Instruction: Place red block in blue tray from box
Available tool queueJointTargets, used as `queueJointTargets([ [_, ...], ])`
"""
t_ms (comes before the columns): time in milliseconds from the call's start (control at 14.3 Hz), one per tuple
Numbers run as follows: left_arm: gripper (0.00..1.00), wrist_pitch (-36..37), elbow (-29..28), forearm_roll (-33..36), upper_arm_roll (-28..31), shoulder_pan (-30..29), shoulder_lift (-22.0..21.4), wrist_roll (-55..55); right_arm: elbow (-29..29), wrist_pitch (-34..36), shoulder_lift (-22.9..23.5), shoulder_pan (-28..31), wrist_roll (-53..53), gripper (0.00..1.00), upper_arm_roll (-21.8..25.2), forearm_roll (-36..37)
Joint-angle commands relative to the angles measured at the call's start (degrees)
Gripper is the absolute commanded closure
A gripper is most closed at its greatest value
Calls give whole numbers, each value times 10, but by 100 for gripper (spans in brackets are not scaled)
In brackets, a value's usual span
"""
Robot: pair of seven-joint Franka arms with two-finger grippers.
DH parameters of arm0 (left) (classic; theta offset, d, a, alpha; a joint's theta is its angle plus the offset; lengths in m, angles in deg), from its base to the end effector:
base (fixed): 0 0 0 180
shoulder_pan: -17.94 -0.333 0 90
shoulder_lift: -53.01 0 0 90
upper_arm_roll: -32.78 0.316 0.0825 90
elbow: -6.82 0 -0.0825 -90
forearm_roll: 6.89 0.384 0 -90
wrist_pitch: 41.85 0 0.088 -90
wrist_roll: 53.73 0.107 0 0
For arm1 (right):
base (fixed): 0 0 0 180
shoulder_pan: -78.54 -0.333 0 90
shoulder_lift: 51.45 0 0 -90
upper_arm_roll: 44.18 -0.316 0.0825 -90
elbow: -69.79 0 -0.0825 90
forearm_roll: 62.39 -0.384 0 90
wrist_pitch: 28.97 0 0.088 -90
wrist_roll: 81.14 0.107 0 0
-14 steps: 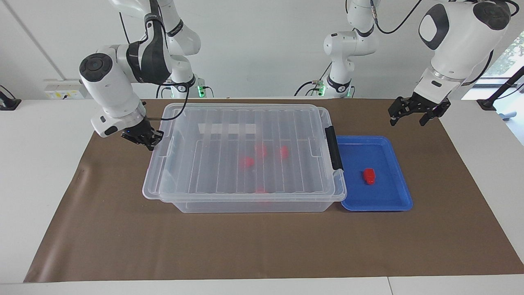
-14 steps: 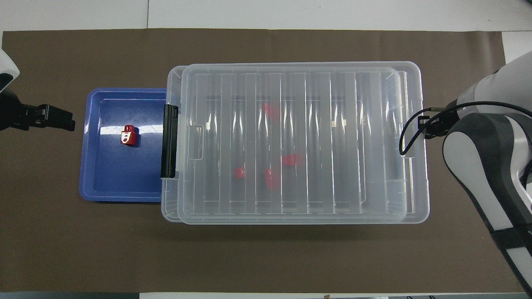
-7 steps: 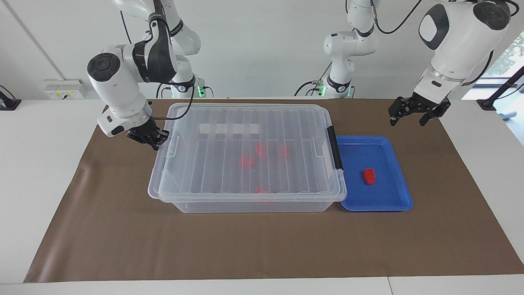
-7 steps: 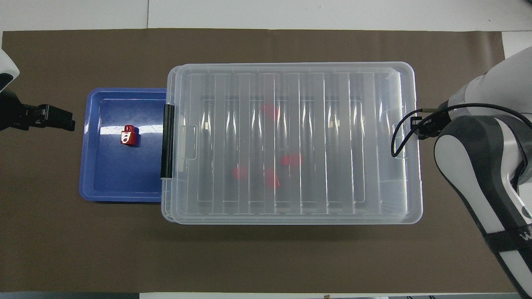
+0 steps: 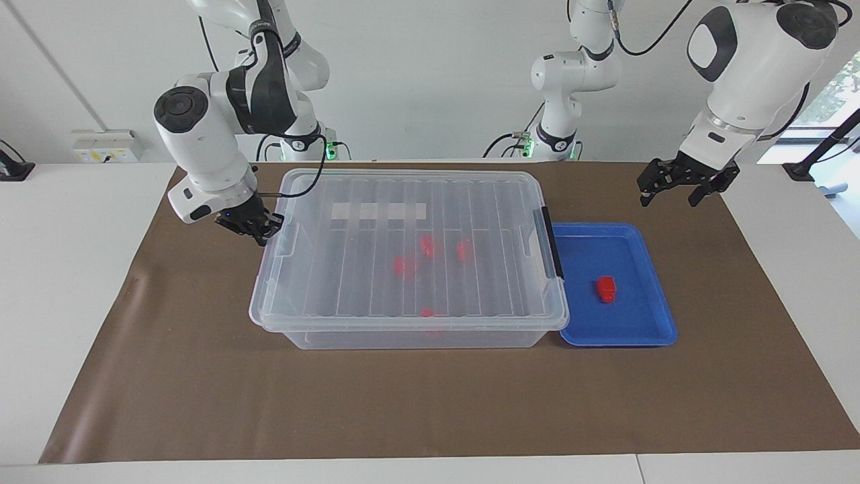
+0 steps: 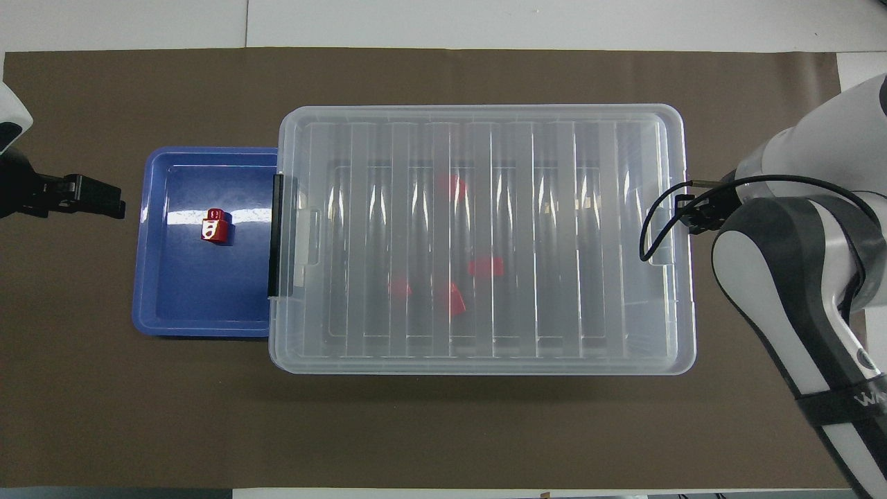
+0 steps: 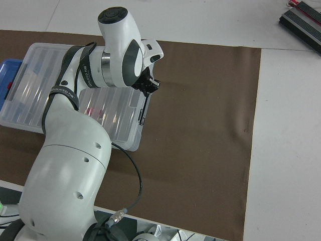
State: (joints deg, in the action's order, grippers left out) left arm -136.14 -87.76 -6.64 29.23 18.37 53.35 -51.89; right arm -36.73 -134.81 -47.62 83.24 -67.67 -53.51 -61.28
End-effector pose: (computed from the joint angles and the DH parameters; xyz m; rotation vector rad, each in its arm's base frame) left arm 0.5595 -0.0384 0.5898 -3.1333 0.1598 0.0171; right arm 0.5697 0.0429 0.4735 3.1111 -0.2310 -0.1180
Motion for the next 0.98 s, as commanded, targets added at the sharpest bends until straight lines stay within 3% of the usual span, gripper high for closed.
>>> queueJointTargets([
  [0,0,11,-1,-8,2,-2,-7,1,-11,-4,-9,3,7,100,-6,-5],
  [280,0,11,-1,-8,2,-2,-7,1,27,39,-2,4,-12,100,2,-5],
  [700,0,11,-1,-8,2,-2,-7,1,108,141,0,5,-63,100,55,-4],
  [770,0,11,-1,-8,2,-1,-7,1,121,160,0,5,-64,76,60,-4],
  [840,0,11,-1,-8,2,-2,-7,1,134,183,-1,5,-82,11,63,-4],
  [909,0,11,-1,-8,2,-2,-7,1,151,198,-1,5,-111,0,71,-4],
])
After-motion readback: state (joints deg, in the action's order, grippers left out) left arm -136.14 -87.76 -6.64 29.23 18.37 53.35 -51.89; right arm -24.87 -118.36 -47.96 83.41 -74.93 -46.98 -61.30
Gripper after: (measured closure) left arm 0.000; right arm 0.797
